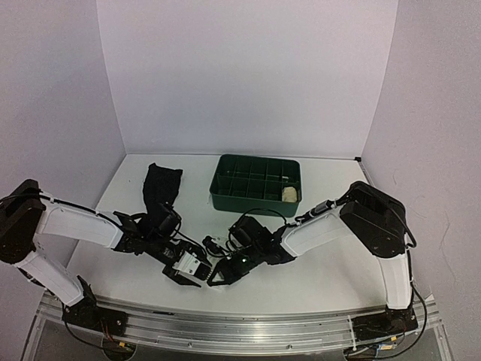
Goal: Roll the underwear
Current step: Roll the underwear to the center of the board.
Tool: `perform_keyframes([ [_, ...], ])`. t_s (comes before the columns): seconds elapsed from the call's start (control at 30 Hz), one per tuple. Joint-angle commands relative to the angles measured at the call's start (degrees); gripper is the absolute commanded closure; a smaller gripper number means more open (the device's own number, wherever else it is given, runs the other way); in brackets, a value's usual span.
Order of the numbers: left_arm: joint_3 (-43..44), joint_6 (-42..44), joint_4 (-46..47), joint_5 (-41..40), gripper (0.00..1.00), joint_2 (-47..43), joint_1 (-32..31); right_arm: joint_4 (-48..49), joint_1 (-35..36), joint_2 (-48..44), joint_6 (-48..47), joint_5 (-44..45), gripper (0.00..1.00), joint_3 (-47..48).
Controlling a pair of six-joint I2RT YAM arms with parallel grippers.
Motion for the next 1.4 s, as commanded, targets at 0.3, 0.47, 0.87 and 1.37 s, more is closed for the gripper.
perform_keyframes([
  [0.3, 0.50, 5.04, 6.09, -10.60, 0.58, 7.19, -1.76, -4.96, -0.98, 2.38, 2.73, -3.26, 1.00, 1.25],
  [0.47, -0.33, 6.60, 6.02, -10.98, 0.72, 7.04, -1.87, -4.84, -1.53, 1.61, 3.14, -3.24, 0.99, 1.90],
  [0.87, 5.55, -4.75, -8.98, -6.20, 1.00, 9.54, -0.90, -4.92, -1.75, -18.31, -7.72, 16.86, 0.41, -6.81],
  [1.37, 19.39, -15.50, -27.31, 11.30, 1.00, 24.05, 8.59, 5.15, 16.77, -21.74, -50.63, 52.38, 0.40, -15.71],
])
